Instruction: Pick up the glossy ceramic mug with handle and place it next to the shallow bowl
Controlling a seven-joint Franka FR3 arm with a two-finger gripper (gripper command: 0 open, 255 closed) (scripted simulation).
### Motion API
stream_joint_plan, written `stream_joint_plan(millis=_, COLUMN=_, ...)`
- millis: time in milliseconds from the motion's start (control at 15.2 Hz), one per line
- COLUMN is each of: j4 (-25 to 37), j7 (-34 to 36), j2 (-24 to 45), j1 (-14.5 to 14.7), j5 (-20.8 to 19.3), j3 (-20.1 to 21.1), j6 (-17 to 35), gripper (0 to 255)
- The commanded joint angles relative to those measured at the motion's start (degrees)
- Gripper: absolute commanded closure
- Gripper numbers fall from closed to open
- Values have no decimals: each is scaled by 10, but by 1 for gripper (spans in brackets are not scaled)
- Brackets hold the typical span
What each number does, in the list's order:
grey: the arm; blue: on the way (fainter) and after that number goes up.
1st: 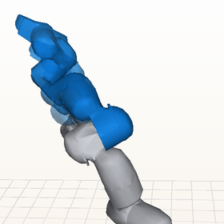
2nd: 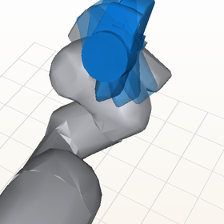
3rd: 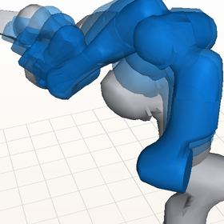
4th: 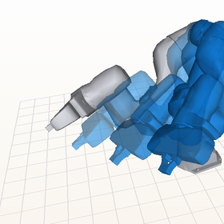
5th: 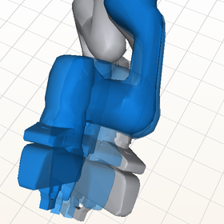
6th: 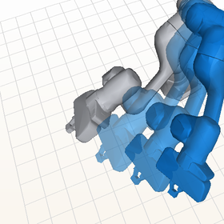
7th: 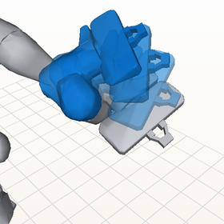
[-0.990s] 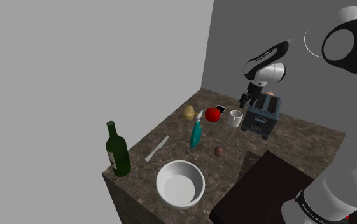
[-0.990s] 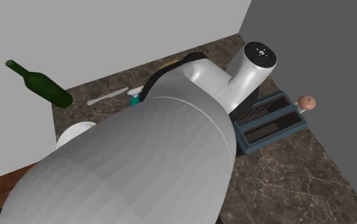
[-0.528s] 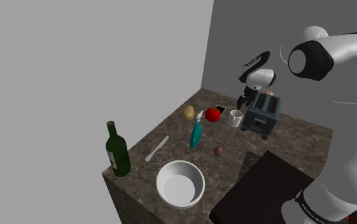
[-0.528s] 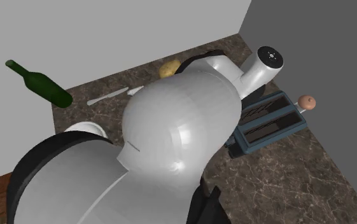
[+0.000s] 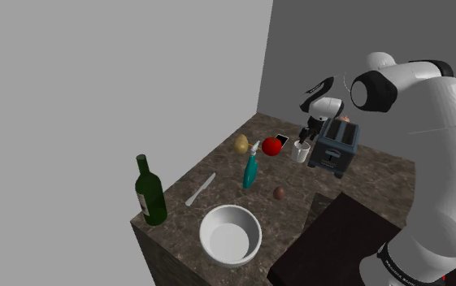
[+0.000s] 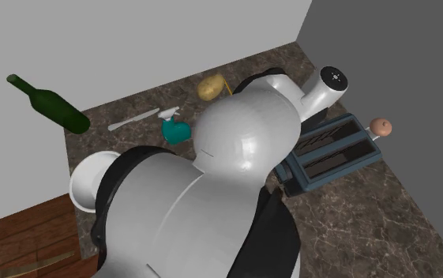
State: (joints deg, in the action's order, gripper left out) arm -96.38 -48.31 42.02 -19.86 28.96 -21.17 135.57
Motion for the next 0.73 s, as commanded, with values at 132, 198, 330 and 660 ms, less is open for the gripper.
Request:
stream_joint_plan(millis=132, j4=7, j7=-6, j2=28, j1=-9, j5=10, j3=8, j6=15, gripper=0)
stream_joint_plan(millis=198, j4=8, j7=-7, j2=32, j1=-10, j5=11, j3=9, j6=17, gripper=0)
stream_joint_plan(millis=330, j4=8, j7=-7, j2=32, j1=-10, j5=11, j3=9, j6=17, gripper=0)
stream_joint_plan(millis=660, j4=8, j7=-7, j2=32, j1=-11, j5=11, j3=10, j6=18, gripper=0)
